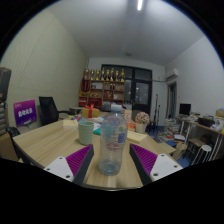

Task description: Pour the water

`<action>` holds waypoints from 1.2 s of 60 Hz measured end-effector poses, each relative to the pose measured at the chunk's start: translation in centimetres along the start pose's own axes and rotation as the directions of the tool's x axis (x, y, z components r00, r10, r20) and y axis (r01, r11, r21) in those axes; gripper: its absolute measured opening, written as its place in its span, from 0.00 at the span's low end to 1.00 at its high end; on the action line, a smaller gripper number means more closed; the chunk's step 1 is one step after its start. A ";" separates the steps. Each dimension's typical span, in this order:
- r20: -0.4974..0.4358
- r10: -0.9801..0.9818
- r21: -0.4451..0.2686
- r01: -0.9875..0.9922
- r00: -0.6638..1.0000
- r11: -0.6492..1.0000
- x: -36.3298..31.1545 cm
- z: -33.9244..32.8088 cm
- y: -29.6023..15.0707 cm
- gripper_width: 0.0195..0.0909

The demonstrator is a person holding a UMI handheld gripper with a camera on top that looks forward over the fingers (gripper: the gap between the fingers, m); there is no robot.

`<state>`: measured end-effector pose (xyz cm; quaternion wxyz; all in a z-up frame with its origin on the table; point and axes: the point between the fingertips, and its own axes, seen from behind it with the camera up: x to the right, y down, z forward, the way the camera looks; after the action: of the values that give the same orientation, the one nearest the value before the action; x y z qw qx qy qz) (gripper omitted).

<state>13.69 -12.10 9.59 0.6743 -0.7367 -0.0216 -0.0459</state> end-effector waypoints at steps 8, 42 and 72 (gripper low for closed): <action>-0.074 -0.017 -0.004 0.016 0.997 1.000 0.9 4.7 0.8 0.87; -0.032 0.067 0.055 -0.065 0.997 0.996 0.1 9.6 0.9 0.29; -0.217 -0.975 -0.048 0.998 -0.037 -0.028 1.2 21.5 -14.7 0.29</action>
<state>14.37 10.57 22.40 0.4807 -0.4477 -0.4812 -0.5806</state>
